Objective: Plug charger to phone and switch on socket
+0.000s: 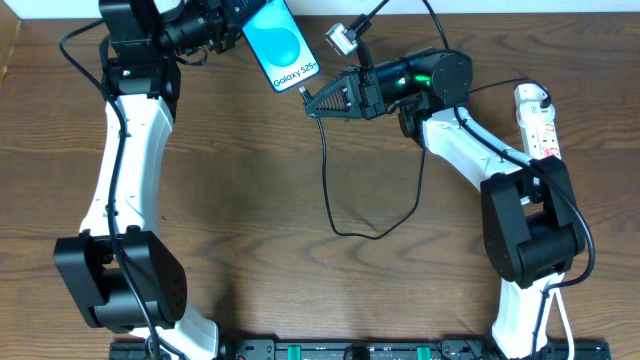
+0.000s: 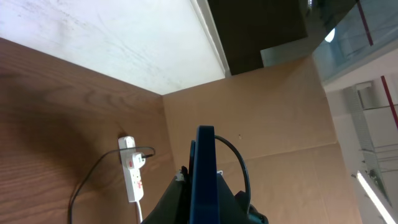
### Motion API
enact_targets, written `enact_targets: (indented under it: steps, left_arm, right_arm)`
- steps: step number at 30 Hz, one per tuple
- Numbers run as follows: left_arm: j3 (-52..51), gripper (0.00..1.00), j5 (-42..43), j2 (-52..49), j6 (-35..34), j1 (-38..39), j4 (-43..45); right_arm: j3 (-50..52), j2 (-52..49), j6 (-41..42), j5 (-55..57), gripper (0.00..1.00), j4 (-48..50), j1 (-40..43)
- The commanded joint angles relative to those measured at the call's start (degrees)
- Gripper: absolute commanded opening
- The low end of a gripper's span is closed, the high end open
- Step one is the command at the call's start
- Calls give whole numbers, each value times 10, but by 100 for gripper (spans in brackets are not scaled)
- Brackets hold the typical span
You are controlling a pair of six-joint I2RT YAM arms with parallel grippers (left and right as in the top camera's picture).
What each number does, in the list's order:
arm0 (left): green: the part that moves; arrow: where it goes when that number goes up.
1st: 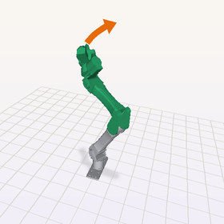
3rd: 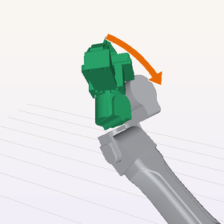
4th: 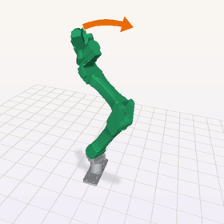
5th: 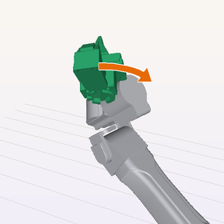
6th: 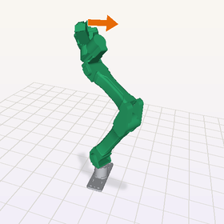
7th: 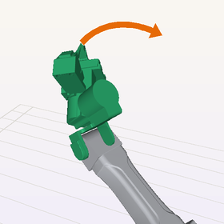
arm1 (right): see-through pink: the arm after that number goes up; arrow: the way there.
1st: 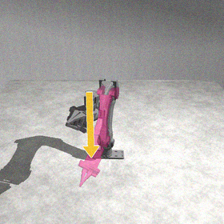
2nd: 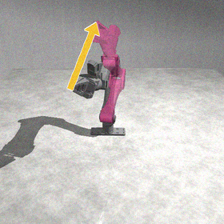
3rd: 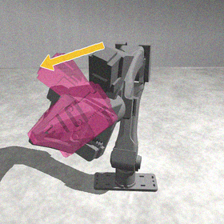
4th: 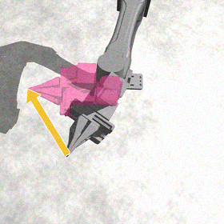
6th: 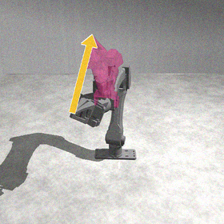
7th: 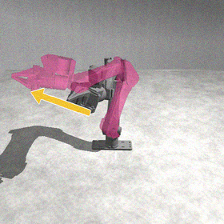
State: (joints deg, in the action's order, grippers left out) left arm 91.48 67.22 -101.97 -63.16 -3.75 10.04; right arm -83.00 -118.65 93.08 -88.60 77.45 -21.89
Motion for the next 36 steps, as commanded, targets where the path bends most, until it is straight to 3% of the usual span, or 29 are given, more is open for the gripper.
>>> enact_targets:
  steps: [1, 28, 36]
  left_arm:
    - [6, 8, 14, 1, 10, 0, 3]
    - [6, 8, 27, 1, 35, 17, 3]
    - [6, 8, 27, 1, 35, 19, 3]
  right_arm:
    - [-5, 0, 1, -4, 1, 3, -2]
    - [-5, 0, -3, 7, 1, 3, -2]
    - [-5, 0, -4, 108, 1, -44, -3]
